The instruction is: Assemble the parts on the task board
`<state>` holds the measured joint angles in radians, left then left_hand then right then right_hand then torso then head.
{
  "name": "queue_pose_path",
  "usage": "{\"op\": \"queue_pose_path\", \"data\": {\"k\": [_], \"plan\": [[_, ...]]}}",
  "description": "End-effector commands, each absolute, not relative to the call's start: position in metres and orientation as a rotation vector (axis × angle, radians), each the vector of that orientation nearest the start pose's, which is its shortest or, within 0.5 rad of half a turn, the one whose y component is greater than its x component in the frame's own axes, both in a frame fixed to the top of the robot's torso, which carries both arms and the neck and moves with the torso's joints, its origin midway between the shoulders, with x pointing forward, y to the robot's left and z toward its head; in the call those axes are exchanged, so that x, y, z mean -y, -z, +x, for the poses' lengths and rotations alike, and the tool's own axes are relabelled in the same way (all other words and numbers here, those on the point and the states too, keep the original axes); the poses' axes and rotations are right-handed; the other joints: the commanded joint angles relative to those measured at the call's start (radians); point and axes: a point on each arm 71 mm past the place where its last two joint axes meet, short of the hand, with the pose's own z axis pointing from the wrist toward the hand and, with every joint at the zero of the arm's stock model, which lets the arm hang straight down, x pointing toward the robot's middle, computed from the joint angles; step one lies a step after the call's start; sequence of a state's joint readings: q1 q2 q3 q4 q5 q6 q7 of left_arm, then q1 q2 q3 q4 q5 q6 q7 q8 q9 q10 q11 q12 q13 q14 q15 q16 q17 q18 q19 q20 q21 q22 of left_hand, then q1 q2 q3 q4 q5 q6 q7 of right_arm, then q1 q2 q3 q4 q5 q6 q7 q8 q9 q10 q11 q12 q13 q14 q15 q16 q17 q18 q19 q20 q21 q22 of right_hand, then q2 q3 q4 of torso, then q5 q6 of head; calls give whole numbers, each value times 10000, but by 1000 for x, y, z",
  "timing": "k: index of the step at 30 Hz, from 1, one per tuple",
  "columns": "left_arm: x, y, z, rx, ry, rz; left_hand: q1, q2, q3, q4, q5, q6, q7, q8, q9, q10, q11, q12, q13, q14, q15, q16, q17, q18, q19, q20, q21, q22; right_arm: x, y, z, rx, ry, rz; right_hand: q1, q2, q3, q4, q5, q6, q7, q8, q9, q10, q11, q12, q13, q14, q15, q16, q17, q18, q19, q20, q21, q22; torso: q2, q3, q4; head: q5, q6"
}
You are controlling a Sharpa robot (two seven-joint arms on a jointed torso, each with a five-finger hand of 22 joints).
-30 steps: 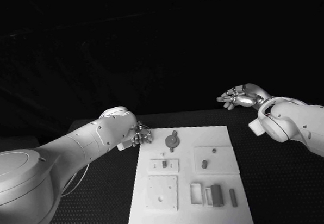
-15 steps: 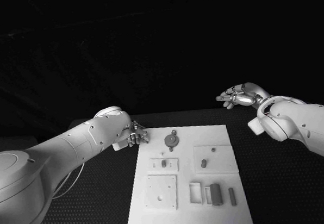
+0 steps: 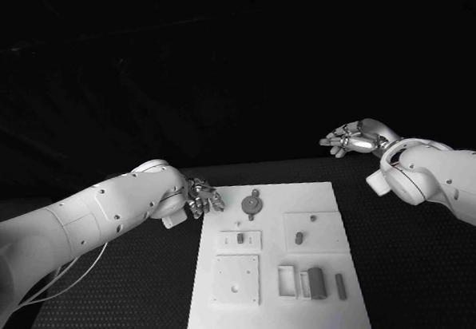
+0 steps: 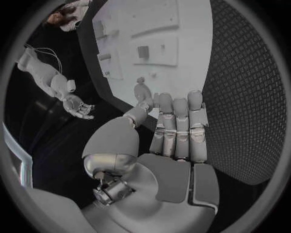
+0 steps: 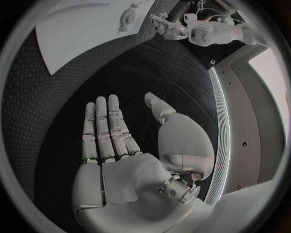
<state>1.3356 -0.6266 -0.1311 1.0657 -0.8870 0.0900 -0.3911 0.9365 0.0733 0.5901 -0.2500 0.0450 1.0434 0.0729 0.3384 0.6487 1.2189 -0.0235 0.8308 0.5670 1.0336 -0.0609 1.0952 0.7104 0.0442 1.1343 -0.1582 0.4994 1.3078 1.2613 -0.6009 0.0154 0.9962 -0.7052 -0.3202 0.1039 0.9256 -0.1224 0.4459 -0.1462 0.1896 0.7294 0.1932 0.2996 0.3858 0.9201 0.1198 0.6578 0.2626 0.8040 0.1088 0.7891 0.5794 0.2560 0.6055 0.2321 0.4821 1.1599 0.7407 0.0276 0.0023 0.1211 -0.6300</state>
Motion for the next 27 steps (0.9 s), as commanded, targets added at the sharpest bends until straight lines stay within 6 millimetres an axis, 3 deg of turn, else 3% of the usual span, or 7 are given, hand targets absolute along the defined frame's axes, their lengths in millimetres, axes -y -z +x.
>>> {"op": "queue_pose_path", "data": {"k": [1,12,17,21,27], "plan": [[-242,200,557,-21500,4100,-5273,34,-29,95,-1,36,115,-35,241,115,226,-148,-35,-15,97,-18,21,-20,250,98,-9,-7,143,243,162,589,-15399,-9047,5935,6,15,-10,68,3,63,329,43,-11,-1123,364,58,-9,-29,56,-55,15,-43,-46,-3,-36,12,-19,-5,7,-18,-16],[-240,214,533,-21765,4205,-5600,-36,-70,99,7,38,189,-68,274,117,331,-181,-26,-15,184,-40,47,-30,259,167,-28,9,159,243,162,589,-15401,-9051,5948,4,16,-12,72,2,63,329,44,-12,-1124,364,59,-11,-29,56,-57,17,-43,-45,-2,-38,14,-2,-18,3,3,-91],[-239,221,527,-21548,3780,-5434,-45,-82,110,-1,38,199,-74,276,113,346,-186,-33,-18,198,-47,47,-36,261,179,-33,8,162,244,162,589,-15424,-9045,5956,3,20,-12,77,3,63,329,45,-13,-1124,364,60,-13,-29,56,-58,20,-42,-44,-2,-39,16,3,-6,4,53,-46],[-237,227,521,-21511,3438,-5261,-57,-93,139,-33,43,243,-93,291,106,400,-206,-35,-19,244,-62,59,-45,261,201,-43,14,175,245,162,589,-15431,-9010,5977,4,22,-12,79,3,62,329,45,-14,-1125,364,61,-14,-29,56,-60,21,-41,-44,-2,-41,18,16,4,-17,62,-96],[-233,239,512,-21789,3147,-5034,-72,-95,147,-42,43,254,-98,291,100,416,-210,-40,-21,257,-66,60,-50,258,205,-46,15,181,246,162,589,-15431,-9011,5973,12,15,-16,77,3,55,330,44,-19,-1140,369,56,-22,-46,62,-73,25,-43,-58,0,-54,23,9,-5,1,31,-157]]}}
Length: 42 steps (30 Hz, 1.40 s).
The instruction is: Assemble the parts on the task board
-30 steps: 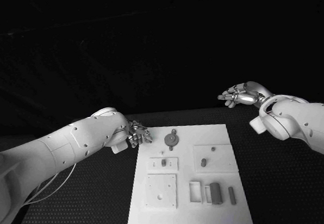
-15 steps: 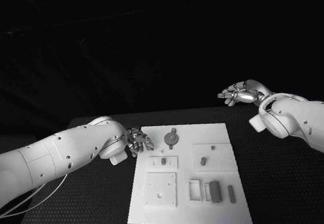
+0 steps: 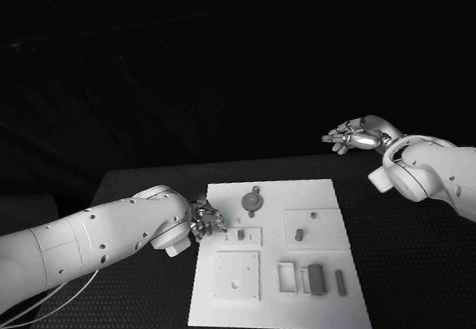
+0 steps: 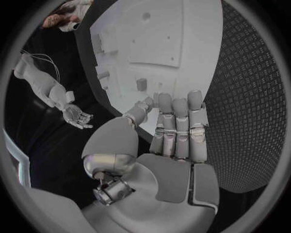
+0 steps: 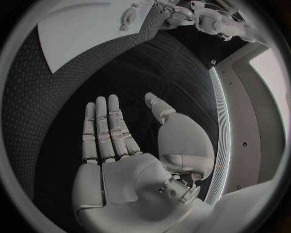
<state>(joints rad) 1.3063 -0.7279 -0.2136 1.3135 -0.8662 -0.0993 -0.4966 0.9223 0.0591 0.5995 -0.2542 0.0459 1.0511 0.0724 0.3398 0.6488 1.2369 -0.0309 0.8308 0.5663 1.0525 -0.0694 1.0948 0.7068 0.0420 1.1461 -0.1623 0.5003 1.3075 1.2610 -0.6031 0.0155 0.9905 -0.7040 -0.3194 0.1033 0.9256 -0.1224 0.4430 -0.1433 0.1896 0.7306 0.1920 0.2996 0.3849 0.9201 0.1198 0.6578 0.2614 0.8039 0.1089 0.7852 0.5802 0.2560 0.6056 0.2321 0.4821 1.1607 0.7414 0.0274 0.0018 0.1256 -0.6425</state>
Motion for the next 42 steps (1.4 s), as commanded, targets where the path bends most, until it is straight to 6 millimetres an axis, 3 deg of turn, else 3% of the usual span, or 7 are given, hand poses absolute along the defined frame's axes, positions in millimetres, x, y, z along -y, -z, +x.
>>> {"op": "queue_pose_path", "data": {"k": [1,18,21,28,30,36,42], "plan": [[-233,241,510,-21852,3123,-4979,69,47,54,-2,34,178,-93,277,99,236,-136,-41,-14,69,19,64,-14,280,86,-5,6,185,246,162,589,-15432,-9009,5974,13,15,12,48,3,43,342,44,-10,-1142,369,56,-11,-46,61,-36,17,-44,-60,0,-56,16,2,0,4,-16,-48],[-234,250,504,-22027,2756,-4524,30,13,61,-36,34,209,-101,282,87,260,-143,-57,-19,80,21,61,-25,271,81,-8,6,197,247,162,588,-15449,-9035,5972,29,18,7,47,3,31,344,44,-20,-1175,382,46,-29,-83,77,-66,23,-50,-91,6,-85,25,3,6,0,-26,-160],[-233,250,504,-22022,2791,-4509,27,12,62,-38,34,212,-102,282,86,262,-144,-59,-20,81,21,61,-26,271,81,-8,5,197,247,163,588,-15501,-9079,5986,38,32,4,51,5,11,346,51,-39,-1283,435,-35,-107,-326,206,-341,-75,-114,-330,34,-279,-5,7,3,-2,-38,-169],[-230,251,504,-22026,2840,-4467,17,10,68,-42,34,220,-105,283,82,271,-147,-63,-21,87,20,61,-29,270,84,-10,6,199,246,163,588,-15638,-9183,6000,61,53,81,63,3,-100,369,102,-80,-1490,647,-746,-667,-939,727,-1955,-623,-404,-1249,142,-1134,-163,3,6,-2,-98,-196],[-229,251,504,-22051,2871,-4430,15,10,70,-44,35,224,-106,284,81,276,-148,-64,-21,90,20,61,-30,271,85,-11,6,200,246,164,588,-15676,-9216,5995,71,64,89,62,2,-130,374,122,-85,-1464,680,-944,-847,-995,811,-2353,-731,-463,-1399,152,-1279,-143,7,7,-5,-110,-195],[-225,251,503,-22096,2962,-4346,9,10,76,-50,35,233,-110,285,77,289,-152,-66,-22,99,19,63,-32,271,91,-14,9,201,244,165,589,-15858,-9380,5979,119,124,86,60,1,-268,406,173,-115,-1509,860,-1750,-1527,-1131,1045,-3511,-1162,-971,-2588,195,-2126,-20,2,2,1,-131,-200],[-223,252,502,-22143,2984,-4296,7,16,85,-57,36,239,-113,286,74,298,-155,-70,-23,106,17,64,-35,272,96,-17,10,202,242,165,589,-15884,-9470,5997,175,156,124,71,1,-849,468,-46,-242,-1618,1010,-2386,-1929,-1379,1184,-4084,-1507,-1070,-2687,172,-2350,143,2,4,4,-131,-210]]}}
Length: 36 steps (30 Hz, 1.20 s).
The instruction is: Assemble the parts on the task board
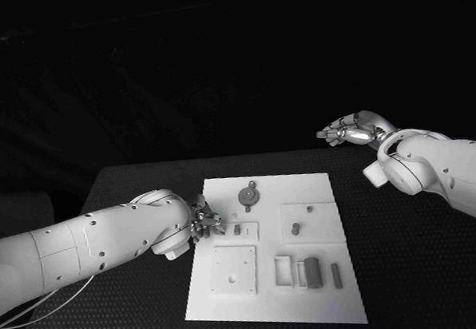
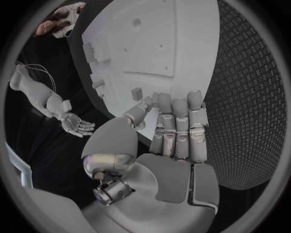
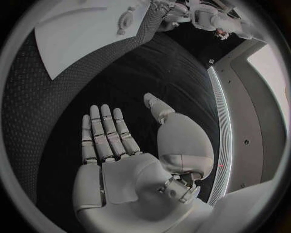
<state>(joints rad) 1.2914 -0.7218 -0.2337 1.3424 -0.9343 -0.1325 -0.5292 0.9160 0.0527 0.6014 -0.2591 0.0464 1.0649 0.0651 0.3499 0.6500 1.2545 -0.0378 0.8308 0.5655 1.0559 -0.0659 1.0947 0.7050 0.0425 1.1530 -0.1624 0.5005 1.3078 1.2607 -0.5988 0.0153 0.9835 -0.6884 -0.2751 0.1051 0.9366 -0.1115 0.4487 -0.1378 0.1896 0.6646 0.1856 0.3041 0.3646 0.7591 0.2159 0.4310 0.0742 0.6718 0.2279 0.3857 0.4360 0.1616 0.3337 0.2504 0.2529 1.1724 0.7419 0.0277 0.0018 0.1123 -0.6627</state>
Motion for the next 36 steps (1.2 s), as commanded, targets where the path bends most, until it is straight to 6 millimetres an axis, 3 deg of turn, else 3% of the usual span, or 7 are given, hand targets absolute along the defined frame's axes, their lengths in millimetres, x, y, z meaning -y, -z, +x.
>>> {"op": "queue_pose_path", "data": {"k": [1,20,33,36], "plan": [[-223,252,502,-22147,2991,-4289,69,80,68,-9,30,102,-41,185,61,124,-86,-70,-16,73,-18,66,-17,267,28,-17,9,200,242,166,589,-15898,-9480,6005,67,60,69,22,1,-243,549,-96,-44,-5,50,-189,-73,-75,-6,-138,-103,-131,36,-13,-89,36,-3,2,4,3,-8],[-219,255,503,-22238,2806,-3919,53,65,85,-33,34,118,-46,183,48,148,-92,-84,-20,92,-25,66,-26,267,43,-23,14,202,241,166,589,-15977,-9516,5995,57,55,59,52,1,-242,628,-33,-25,68,61,-336,-76,-9,48,-197,-174,-150,40,-16,-180,71,2,3,-2,-25,-42],[-212,254,503,-22077,2175,-2319,-12,-169,176,-29,64,509,-205,293,-18,586,-249,-8,26,521,-151,207,-105,303,347,-142,229,236,241,166,588,-15993,-9524,5993,57,49,57,59,1,-246,632,-19,-22,92,59,-369,-75,16,45,-204,-189,-150,54,-19,-198,83,-2,3,3,-45,-136],[-211,253,503,-22029,2109,-2137,-17,-211,220,-30,223,638,-255,314,-52,713,-300,27,50,649,-189,255,-134,308,431,-183,320,240,241,166,588,-15999,-9525,5993,58,46,57,59,1,-247,632,-17,-22,96,58,-376,-75,20,44,-206,-191,-150,57,-19,-201,85,-2,1,0,-49,-148]]}}
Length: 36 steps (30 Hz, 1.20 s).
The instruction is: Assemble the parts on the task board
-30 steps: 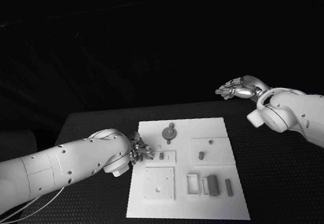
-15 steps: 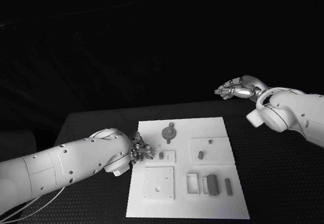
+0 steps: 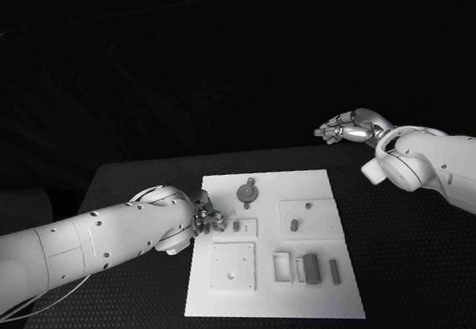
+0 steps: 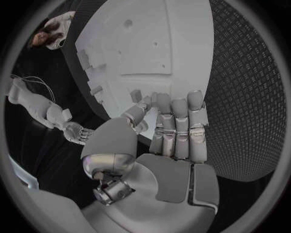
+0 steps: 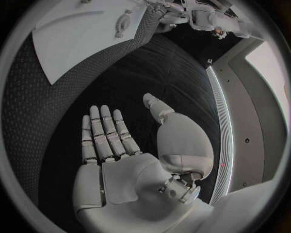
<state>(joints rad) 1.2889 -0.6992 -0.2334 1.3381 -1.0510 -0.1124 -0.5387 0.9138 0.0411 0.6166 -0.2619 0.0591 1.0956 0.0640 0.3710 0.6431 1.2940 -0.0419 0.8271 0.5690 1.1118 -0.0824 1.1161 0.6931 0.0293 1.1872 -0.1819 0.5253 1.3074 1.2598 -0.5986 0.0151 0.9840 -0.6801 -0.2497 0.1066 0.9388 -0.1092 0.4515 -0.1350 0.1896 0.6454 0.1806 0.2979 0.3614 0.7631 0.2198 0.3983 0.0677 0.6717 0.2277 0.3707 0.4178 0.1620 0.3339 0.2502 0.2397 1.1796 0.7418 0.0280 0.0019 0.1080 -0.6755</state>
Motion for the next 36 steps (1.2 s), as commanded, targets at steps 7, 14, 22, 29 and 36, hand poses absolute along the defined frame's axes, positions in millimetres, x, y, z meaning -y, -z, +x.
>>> {"op": "queue_pose_path", "data": {"k": [7,14,22,29,36], "plan": [[-208,253,502,-22023,2093,-1920,-142,-110,71,-66,512,586,-347,166,-28,536,-362,195,118,315,-101,204,-37,451,227,-71,300,249,241,167,588,-16009,-9526,5994,36,19,28,33,1,-57,682,51,11,65,19,-64,-10,29,44,-61,-16,-155,60,-18,-78,19,1,1,0,-13,-53],[-202,253,500,-22124,2184,-1715,-327,-53,53,-148,796,784,-431,252,-27,690,-447,325,218,469,-150,369,-28,470,337,-126,528,253,240,167,588,-16034,-9552,5981,37,20,28,35,1,-58,681,56,12,72,19,-76,-10,35,42,-65,-21,-156,64,-19,-85,22,-2,-1,2,-18,-70],[-200,254,502,-22115,2200,-1677,-448,11,41,-156,854,878,-478,301,-16,772,-490,395,266,554,-166,457,-20,473,393,-140,649,252,241,167,588,-16038,-9549,5983,39,16,27,35,1,-61,681,60,13,78,18,-89,-10,39,41,-70,-27,-156,69,-20,-93,26,-4,0,0,-11,-51],[-200,255,504,-22056,2154,-1746,-783,-140,-26,77,439,870,-484,311,-12,747,-495,424,312,538,-212,492,-58,483,368,-176,743,230,241,167,588,-16036,-9535,5991,40,5,23,36,0,-68,679,65,13,89,18,-110,-10,36,43,-83,-39,-159,69,-20,-109,32,-2,-3,3,-33,-64],[-200,255,505,-22016,2154,-1803,-1387,-705,-249,599,-28,796,-470,303,1,671,-483,403,336,471,-251,499,-123,483,282,-214,756,215,242,167,588,-16031,-9525,5997,40,-7,19,38,0,-82,683,67,11,101,18,-132,-10,27,48,-101,-53,-165,65,-19,-127,39,-3,-5,5,-46,-66]]}}
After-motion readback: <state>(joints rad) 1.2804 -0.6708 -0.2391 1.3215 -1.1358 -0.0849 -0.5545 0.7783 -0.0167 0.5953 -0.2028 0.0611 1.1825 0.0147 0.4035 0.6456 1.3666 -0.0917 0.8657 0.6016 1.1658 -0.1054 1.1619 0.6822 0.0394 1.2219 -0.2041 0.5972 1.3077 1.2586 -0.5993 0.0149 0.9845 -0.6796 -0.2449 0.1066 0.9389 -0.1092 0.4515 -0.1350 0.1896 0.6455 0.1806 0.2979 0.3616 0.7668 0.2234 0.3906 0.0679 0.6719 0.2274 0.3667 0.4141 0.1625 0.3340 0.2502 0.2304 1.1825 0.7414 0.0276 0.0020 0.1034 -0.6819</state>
